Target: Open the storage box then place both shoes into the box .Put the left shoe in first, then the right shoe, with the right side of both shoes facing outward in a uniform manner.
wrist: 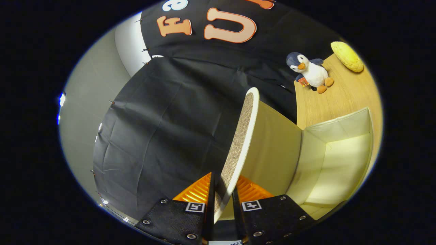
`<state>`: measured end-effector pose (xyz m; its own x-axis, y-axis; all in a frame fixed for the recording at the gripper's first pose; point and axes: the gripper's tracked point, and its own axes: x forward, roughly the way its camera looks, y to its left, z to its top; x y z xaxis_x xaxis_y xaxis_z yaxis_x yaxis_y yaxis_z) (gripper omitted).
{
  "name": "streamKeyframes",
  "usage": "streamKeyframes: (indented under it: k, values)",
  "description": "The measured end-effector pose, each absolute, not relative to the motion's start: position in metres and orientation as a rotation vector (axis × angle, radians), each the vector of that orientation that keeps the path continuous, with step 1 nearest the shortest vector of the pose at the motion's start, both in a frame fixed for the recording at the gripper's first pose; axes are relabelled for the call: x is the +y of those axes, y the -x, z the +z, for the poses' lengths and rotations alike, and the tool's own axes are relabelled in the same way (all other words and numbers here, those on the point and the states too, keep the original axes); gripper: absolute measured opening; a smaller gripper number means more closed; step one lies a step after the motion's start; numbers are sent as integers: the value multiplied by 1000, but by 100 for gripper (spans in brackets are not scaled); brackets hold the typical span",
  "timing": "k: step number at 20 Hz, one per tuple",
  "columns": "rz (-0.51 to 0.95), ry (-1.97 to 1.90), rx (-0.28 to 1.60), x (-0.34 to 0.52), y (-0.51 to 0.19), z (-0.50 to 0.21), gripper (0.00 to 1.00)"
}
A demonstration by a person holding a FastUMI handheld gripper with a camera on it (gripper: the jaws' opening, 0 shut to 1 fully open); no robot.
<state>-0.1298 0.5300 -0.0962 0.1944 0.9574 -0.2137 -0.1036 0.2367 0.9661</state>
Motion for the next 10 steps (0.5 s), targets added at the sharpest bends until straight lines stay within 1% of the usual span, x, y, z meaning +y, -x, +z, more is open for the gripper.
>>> streamKeyframes:
  k: [1, 2, 3, 4, 5, 6, 7, 9, 10]
  values:
    - [970, -1007, 1078, 535, 130, -97, 36]
    - [973, -985, 1071, 538, 129, -97, 42]
    - [981, -970, 1068, 540, 131, -96, 54]
    - [990, -962, 1066, 541, 131, -94, 59]
    - [997, -963, 1060, 539, 132, -90, 69]
    - [991, -966, 1055, 538, 130, -88, 74]
    - [992, -971, 1049, 535, 129, -85, 83]
    - [1001, -955, 1042, 523, 128, -81, 90]
    - [993, -928, 1028, 511, 125, -82, 91]
